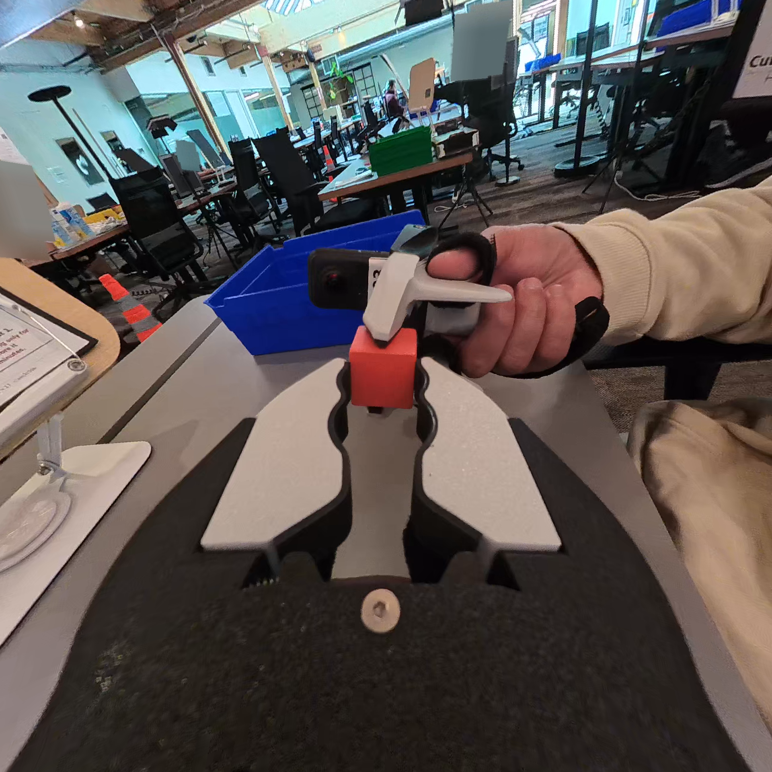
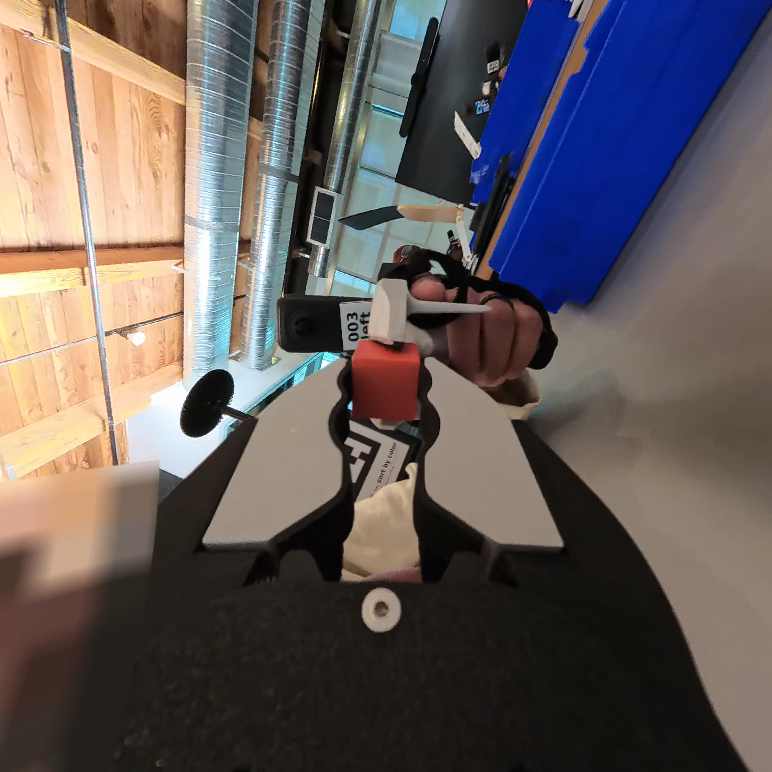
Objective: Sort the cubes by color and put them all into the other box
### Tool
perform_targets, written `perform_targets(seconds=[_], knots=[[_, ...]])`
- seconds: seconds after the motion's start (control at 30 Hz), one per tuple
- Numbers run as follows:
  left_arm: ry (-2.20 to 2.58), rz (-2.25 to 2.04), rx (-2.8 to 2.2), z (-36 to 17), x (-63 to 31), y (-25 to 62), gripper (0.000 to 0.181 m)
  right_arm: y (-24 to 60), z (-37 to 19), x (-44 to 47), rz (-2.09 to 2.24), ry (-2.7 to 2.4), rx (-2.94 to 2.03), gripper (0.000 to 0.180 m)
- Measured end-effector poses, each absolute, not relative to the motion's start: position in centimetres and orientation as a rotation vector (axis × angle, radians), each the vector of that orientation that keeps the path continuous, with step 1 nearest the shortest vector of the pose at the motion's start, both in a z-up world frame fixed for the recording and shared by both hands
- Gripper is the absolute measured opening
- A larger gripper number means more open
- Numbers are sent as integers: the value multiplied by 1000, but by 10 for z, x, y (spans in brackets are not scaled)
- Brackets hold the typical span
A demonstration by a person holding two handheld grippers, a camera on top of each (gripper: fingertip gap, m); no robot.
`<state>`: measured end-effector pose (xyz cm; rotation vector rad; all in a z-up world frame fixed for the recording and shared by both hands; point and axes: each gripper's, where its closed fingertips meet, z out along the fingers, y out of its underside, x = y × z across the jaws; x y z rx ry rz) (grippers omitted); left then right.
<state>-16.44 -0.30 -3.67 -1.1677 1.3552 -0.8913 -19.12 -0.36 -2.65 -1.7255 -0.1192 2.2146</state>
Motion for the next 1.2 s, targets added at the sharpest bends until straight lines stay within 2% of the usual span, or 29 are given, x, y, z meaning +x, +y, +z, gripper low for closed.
perform_targets(seconds=[0.13,0.2,0.27,0.33,0.37,0.43,0.47,0.5,0.57,0.63,0.83,0.9,1.0,1.2], knots=[[1309,-882,-1295,-43,-170,-4,37,2,-31,-182,2183,-94,-1706,29],[1260,-1009,-1367,-39,-180,-17,36,0,-35,-176,2102,-151,-1726,29],[1092,-1261,-1455,-25,-192,-31,36,-5,-44,-169,1935,-260,-1769,29],[945,-1288,-1613,-32,-206,-29,43,-6,-56,-157,1679,-362,-1776,29],[856,-1193,-1726,-46,-217,-21,38,-5,-66,-149,1508,-413,-1783,29],[631,-932,-1921,-80,-249,-1,13,-2,-84,-125,1129,-473,-1768,29],[553,-851,-1944,-91,-261,1,13,-1,-90,-112,963,-474,-1743,29],[527,-793,-1952,-99,-268,0,16,-2,-95,-101,833,-470,-1733,29],[537,-671,-1985,-117,-276,-3,38,-6,-102,-85,701,-429,-1738,29],[598,-652,-2002,-126,-272,-11,42,-11,-103,-79,697,-381,-1747,29],[725,-586,-1978,-131,-259,-19,42,-14,-69,-50,588,-396,-1703,29],[748,-557,-1968,-132,-259,-20,41,-5,-42,-2,400,-342,-1709,29],[754,-535,-1966,-131,-261,-19,41,21,-32,91,162,-244,-1896,29],[725,-611,-1983,-129,-262,-18,41,74,-140,190,53,-242,-2597,30]])
